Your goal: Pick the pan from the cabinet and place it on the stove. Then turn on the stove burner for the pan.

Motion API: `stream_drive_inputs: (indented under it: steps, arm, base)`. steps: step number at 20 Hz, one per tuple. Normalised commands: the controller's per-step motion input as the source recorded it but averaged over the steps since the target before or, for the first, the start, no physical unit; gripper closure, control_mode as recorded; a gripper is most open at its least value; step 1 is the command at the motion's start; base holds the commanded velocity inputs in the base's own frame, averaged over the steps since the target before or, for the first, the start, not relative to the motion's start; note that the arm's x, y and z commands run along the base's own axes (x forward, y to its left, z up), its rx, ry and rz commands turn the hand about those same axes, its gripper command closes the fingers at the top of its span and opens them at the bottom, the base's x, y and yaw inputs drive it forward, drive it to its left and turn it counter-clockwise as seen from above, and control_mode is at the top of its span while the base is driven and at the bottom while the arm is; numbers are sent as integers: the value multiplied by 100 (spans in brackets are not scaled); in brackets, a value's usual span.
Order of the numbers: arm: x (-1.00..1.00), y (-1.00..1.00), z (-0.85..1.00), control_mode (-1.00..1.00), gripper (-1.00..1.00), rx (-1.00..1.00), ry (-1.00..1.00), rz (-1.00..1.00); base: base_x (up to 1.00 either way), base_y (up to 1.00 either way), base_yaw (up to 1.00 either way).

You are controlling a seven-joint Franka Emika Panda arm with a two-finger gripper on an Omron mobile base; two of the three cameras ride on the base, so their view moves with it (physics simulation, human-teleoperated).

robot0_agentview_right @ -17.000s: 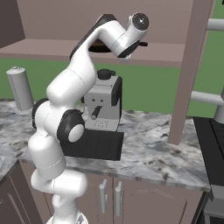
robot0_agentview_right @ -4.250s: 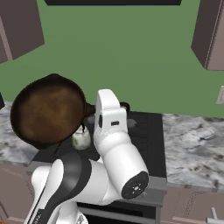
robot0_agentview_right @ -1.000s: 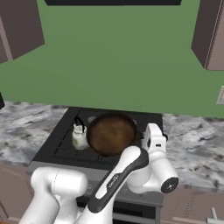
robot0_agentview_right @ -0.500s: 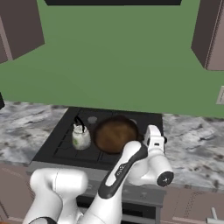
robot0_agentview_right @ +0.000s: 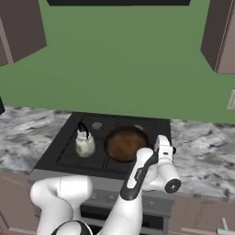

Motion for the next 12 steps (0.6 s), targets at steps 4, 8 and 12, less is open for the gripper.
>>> stream_drive_inputs:
  steps: [4,8,12]
  arm:
    - [40,-19,-47,-100,100,0,2,-2]
    - [39,-14,-46,-100,100,0,3,-2]
    - [36,-17,-46,-100,100,0,3,-2]
  base:
    - [0,0,0]
    - [0,0,0]
    - [0,0,0]
